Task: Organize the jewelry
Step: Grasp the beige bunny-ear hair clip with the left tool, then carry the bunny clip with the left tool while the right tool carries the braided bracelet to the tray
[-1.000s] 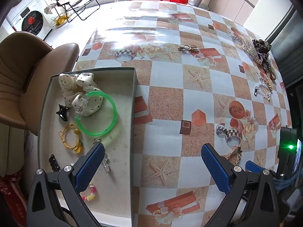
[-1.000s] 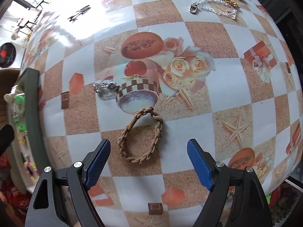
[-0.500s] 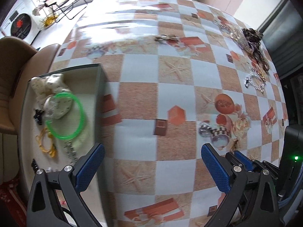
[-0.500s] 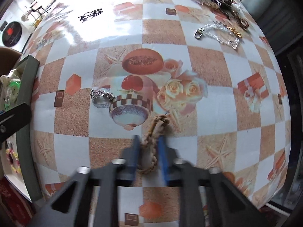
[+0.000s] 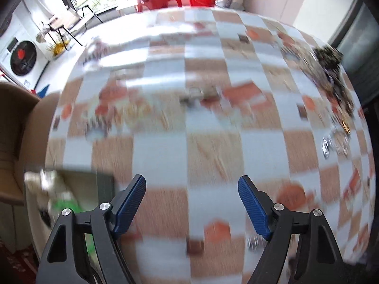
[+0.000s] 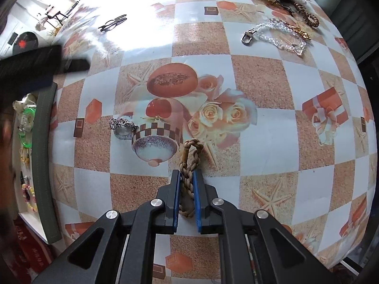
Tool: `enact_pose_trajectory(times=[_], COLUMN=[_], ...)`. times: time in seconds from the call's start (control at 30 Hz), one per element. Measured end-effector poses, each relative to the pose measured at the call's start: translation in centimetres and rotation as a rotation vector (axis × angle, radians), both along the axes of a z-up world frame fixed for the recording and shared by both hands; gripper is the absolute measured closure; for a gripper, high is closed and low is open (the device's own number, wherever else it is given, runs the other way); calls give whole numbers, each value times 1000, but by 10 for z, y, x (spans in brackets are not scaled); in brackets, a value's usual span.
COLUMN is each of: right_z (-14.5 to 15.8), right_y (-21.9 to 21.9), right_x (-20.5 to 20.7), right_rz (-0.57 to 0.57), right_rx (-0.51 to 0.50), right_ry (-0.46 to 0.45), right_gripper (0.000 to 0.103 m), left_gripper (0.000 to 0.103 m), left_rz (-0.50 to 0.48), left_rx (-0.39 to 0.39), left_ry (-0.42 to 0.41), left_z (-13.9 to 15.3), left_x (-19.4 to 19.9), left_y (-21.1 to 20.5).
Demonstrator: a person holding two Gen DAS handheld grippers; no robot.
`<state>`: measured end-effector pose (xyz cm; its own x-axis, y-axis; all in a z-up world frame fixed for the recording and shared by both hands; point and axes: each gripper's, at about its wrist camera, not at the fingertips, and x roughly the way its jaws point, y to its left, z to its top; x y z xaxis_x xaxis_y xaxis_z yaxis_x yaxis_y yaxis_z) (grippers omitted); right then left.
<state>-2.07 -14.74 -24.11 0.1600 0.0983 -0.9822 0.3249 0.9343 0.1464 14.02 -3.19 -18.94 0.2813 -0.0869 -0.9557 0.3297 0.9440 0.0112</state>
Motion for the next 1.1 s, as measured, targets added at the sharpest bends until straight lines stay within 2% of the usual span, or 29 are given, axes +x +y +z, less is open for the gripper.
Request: enact_pose_trajectory(times=[0.13,0.27,0.37,0.47,0.63,0.67,0.73,0.87,1.1], right_z=[0,-3,-4,-4,-4,-4,-3,0,7], right_y=[-9,-18,-23,-27,-41,-42,-38,-41,-35], right_x=[5,8,9,10,11,11,8,7,4], right_rz=[11,23,23,19,8,7,6,1,-12], right_rx=[37,66,82,97,113,113,110,106,114], right_ry=[6,10,12,12,15,15,16,16,3], right_gripper=[92,92,92,92,92,92,92,92,92], left_gripper=[19,19,19,19,50,64,79,81,81], left_rz=[-21,-92,-159,-201,-210,-215,-232,-241,-143], left_rx=[34,72,85,70,3,-14,-11,-12,-52], left_ry=[-61,-102,-100,-64,-1,8,8,4,22], left_z=[-3,-12,-23,-32,-36,-36,-35,-33,-23], left_x=[35,62,79,89,93,93,90,80,49], left_y=[-15,-34,-45,-48,-43,-42,-45,-46,-31])
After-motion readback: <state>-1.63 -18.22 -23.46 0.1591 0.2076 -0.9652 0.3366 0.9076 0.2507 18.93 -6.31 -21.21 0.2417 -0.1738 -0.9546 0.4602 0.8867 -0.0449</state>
